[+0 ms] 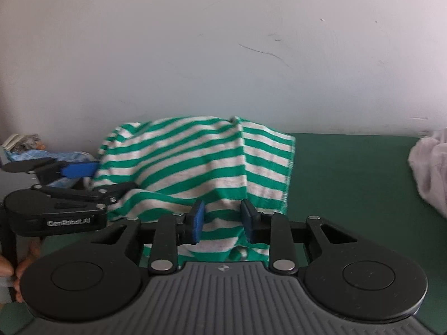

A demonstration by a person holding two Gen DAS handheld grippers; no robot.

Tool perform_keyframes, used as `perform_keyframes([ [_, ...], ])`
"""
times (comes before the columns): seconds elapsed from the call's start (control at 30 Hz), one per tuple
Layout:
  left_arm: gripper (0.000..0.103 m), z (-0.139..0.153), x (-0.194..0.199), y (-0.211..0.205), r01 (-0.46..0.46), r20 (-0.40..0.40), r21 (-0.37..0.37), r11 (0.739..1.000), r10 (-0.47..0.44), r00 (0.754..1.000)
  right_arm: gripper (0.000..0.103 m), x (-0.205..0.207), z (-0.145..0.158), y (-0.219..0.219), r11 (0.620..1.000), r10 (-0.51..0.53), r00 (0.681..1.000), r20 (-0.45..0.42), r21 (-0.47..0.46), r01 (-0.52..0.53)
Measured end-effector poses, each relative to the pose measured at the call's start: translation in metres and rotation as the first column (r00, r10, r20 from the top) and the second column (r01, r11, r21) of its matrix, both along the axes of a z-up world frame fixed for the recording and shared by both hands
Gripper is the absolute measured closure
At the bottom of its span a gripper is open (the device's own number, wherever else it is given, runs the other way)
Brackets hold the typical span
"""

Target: Fold clothes

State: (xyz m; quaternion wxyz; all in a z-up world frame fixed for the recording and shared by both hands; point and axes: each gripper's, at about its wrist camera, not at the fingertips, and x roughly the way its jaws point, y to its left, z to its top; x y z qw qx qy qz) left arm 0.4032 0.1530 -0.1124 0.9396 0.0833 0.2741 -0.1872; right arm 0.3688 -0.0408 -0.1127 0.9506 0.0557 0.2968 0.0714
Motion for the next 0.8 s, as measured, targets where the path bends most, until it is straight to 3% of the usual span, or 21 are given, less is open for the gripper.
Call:
perform_keyframes([
  [0.07,0.021,-0.005,0.009,0.002,-0.012,-0.025,-0.007,1.000,0.012,1.000,0.067,0.011,0.001,0.006,1.000,-0.006,1.000,-0.017,-0.026,0.005],
  [0.17,0.026,0.012,-0.004,-0.001,-0.036,-0.008,0.036,0.999,0.036,0.999,0.066,0.011,0.021,-0.003,0.999,-0.030,0.998,-0.050,0.012,0.031],
  [0.27,0.000,0.033,-0.027,-0.001,-0.095,0.000,0.042,0.995,0.095,0.995,0.055,-0.056,0.044,-0.022,0.992,-0.108,0.994,0.017,0.070,0.107],
  [0.37,0.001,0.044,-0.053,0.000,-0.143,-0.058,-0.009,0.990,0.142,0.988,0.036,-0.104,0.056,-0.014,0.983,-0.163,0.987,-0.010,0.081,0.164],
  [0.5,0.001,0.053,-0.093,-0.003,-0.173,-0.115,-0.046,0.984,0.166,0.979,0.030,-0.158,0.050,0.001,0.971,-0.220,0.972,-0.079,0.073,0.225],
  [0.63,0.001,0.069,-0.148,-0.006,-0.189,-0.127,-0.010,0.982,0.186,0.974,0.026,-0.187,0.041,0.025,0.975,-0.223,0.966,-0.129,-0.049,0.219],
  [0.73,0.001,0.080,-0.180,-0.005,-0.221,-0.147,-0.006,0.975,0.217,0.965,0.025,-0.211,0.047,0.020,0.976,-0.215,0.967,-0.135,-0.053,0.210],
  [0.8,0.000,0.086,-0.204,-0.004,-0.242,-0.134,0.000,0.970,0.239,0.962,0.019,-0.227,0.052,0.017,0.977,-0.210,0.968,-0.137,-0.054,0.204],
])
